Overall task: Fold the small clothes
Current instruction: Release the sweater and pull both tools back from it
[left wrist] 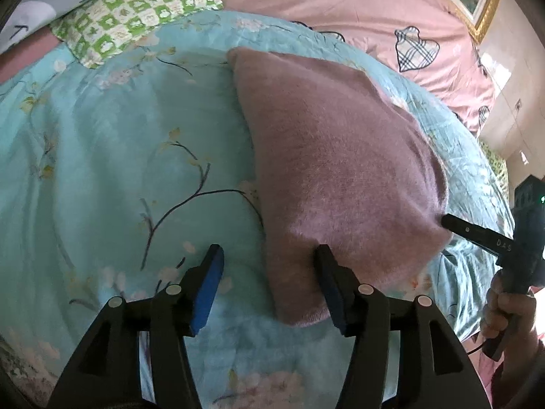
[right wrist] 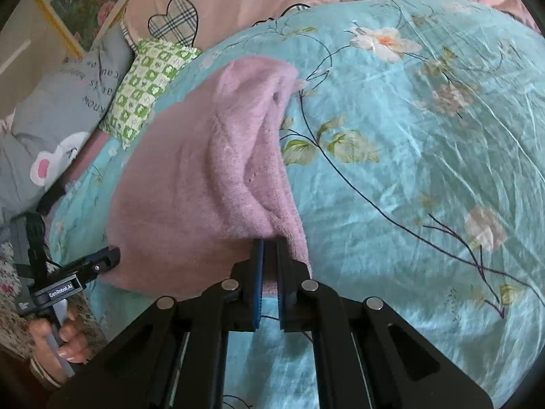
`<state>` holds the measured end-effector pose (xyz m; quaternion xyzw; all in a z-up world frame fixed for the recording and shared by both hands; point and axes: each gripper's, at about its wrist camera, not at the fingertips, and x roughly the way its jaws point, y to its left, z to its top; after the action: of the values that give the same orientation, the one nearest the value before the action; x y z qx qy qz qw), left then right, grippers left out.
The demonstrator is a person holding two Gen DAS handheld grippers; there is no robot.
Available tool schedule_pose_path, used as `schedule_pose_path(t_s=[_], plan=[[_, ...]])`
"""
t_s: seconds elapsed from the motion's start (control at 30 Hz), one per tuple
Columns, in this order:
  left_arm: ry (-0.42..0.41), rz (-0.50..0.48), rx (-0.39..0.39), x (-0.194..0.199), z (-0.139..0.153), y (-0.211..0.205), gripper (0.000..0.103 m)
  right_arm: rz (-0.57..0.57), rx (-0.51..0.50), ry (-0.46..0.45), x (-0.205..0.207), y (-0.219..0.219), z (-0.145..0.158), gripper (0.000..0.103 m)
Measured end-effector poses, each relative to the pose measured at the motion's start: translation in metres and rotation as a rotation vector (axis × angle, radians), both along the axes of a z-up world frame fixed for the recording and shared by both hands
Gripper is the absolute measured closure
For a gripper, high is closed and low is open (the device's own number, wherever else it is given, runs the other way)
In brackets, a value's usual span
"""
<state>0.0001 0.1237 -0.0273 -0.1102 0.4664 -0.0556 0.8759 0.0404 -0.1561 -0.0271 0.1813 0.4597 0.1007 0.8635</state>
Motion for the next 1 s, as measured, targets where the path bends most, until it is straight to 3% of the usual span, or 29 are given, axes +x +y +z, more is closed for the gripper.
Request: schedule_pose_path(t_s=[0.07, 0.1, 0.23, 0.4, 0.5, 0.77, 1.0], plan=[[-0.011, 0.009, 0.022, -0.009, 0.005, 0.0, 0.045, -0.043, -0.029, 0.017, -0.006, -0.006, 0.006, 0.092], [-0.017, 0.014, 0.032, -0.013, 0.008, -0.001, 0.044, -0.059, -0.035, 0.017, -0.011, -0.008, 0.009, 0.08], [-0.035, 0.031, 0.045, -0.031, 0.017, -0.005, 0.039, -0.039, -0.001, -0.032, -0.036, -0.008, 0.029, 0.075], [-0.063, 0.027, 0.112, -0.057, 0.022, -0.017, 0.024, 0.021, -0.038, -0.155, -0.075, 0.018, 0.058, 0.037], [-0.069, 0.011, 0.136, -0.07, 0.02, -0.022, 0.022, 0.058, -0.076, -0.187, -0.091, 0.034, 0.06, 0.026], [-0.045, 0.046, 0.167, -0.1, 0.002, -0.012, 0.02, 0.082, -0.137, -0.144, -0.114, 0.05, 0.034, 0.016], [-0.074, -0.004, 0.234, -0.11, 0.0, -0.027, 0.02, 0.112, -0.204, -0.162, -0.118, 0.065, 0.029, 0.01]])
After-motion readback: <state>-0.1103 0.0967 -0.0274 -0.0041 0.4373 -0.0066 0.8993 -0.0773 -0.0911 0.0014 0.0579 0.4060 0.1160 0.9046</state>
